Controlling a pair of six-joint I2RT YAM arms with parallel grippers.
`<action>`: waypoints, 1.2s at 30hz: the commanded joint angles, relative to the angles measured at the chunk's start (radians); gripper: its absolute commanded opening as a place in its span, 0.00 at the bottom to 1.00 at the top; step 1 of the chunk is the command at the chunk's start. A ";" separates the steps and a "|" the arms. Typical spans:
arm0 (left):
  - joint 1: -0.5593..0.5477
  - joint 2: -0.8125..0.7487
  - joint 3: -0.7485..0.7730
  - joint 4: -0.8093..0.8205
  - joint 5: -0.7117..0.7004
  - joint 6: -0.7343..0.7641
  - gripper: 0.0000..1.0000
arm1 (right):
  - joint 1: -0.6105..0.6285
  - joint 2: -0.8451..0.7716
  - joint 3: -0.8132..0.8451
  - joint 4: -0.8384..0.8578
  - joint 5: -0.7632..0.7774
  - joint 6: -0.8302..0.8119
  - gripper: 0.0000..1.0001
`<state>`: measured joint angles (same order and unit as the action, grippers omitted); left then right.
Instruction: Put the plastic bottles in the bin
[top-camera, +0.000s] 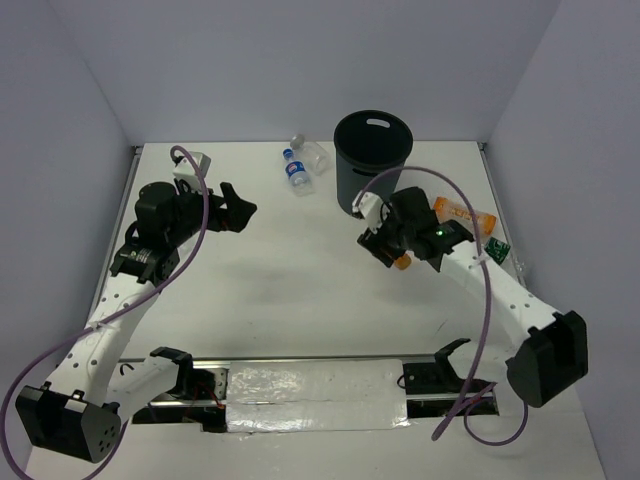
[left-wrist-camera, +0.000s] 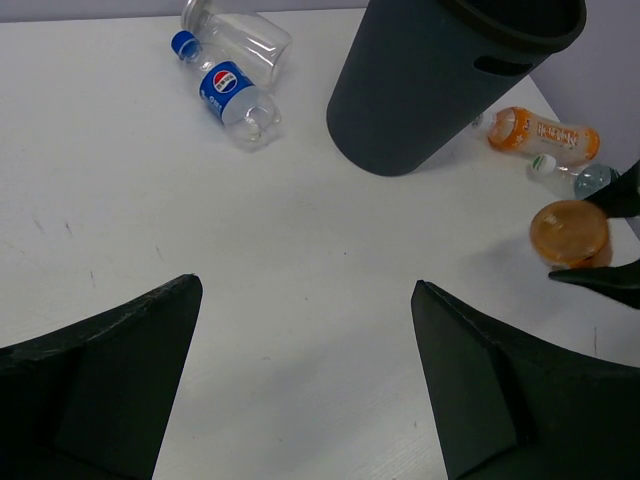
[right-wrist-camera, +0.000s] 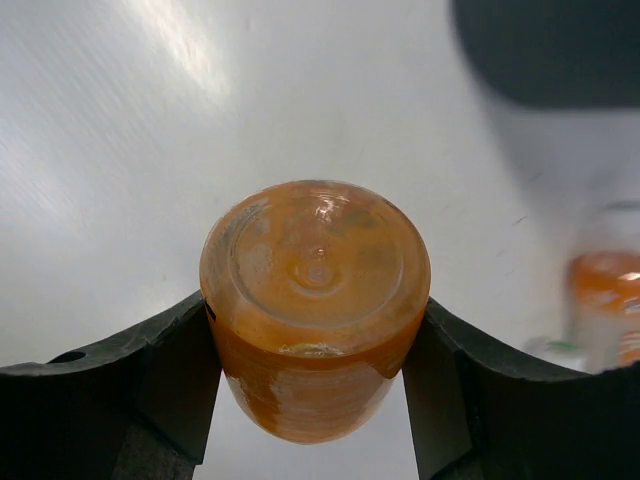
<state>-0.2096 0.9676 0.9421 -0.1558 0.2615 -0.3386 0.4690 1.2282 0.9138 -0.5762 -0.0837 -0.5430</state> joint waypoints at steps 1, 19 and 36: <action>-0.007 0.003 0.009 0.042 0.012 0.009 0.99 | 0.005 -0.076 0.213 -0.019 -0.117 -0.052 0.21; -0.007 0.017 0.007 0.025 -0.048 0.029 0.99 | -0.157 0.422 0.996 0.292 -0.002 0.181 0.33; -0.007 0.019 0.006 0.013 -0.146 0.029 0.99 | -0.262 0.337 0.768 0.274 -0.337 0.370 1.00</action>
<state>-0.2123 0.9936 0.9421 -0.1638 0.1844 -0.3168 0.2005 1.7290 1.7344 -0.2943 -0.2424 -0.1947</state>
